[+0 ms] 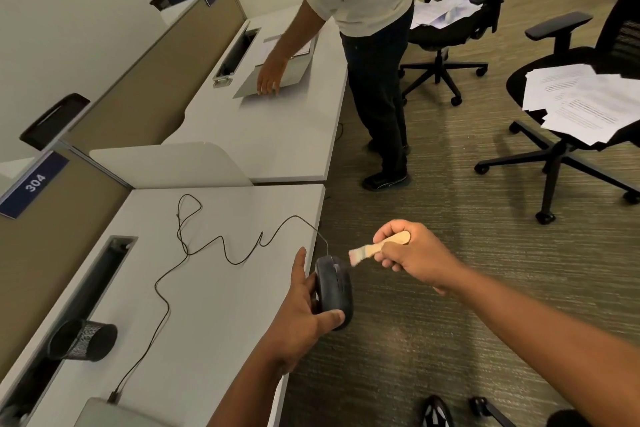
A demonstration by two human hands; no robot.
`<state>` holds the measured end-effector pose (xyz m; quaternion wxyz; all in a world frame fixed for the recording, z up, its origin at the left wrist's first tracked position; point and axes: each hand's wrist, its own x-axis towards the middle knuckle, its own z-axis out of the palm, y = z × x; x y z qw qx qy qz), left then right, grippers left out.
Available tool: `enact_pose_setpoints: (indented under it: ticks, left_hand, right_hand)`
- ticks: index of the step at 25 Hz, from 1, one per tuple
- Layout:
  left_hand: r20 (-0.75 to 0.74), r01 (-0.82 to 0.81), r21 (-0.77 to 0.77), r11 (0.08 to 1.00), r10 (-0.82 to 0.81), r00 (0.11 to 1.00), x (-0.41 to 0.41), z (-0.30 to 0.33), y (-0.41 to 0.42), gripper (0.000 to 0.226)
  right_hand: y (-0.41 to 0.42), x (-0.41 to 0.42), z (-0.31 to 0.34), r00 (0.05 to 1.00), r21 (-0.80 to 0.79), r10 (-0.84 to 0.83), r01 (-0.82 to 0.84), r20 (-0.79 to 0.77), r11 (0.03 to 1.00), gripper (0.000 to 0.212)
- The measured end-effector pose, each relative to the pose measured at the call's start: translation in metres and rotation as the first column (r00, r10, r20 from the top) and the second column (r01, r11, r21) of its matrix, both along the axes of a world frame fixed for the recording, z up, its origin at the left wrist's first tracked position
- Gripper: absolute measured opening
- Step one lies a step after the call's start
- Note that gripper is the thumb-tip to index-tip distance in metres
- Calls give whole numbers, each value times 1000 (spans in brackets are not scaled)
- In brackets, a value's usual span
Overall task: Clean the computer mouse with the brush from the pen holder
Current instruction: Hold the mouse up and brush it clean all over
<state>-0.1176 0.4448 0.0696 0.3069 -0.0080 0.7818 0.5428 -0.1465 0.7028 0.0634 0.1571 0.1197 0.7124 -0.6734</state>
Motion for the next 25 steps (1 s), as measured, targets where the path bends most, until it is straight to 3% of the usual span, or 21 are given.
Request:
enact_pose_setpoints:
  ticks: [4,6,10,13,18,22,25]
  left_hand:
    - [8,17,-34,999,-16,1000,-2,-2,1,126]
    - [12,16,-28,999,-16,1000,-2,-2,2,127]
    - [20,10,-18,1000,-9,1000,-2,-4,3,127]
    - [19,23,-34,999,-23,1000,-2,-4,2,128]
    - [11,41,-32,999,-41,999,-2,-4,1,132]
    - [21,39,-30,999,-39,999,-1,-4,1,134]
    - [38,40,-46,998,-38,999,-2,-4,-1,133]
  right_hand:
    - [-6,-2,8,997,-306,64,-73,-41,949,17]
    - [-9,-2,11,991,-353,137,-129,0,927,16]
    - [-5,-9,12,994,-235,36,-12,100,972,11]
    - [0,-11,12,997,-99,-18,25,71,995,11]
    - [-5,-3,14,995,-373,93,-80,18,924,12]
    - [-11,-5,10,1000,-123,-6,6,3,992,9]
    - [-4,-3,10,999,-168,-50,46,-16,985,8]
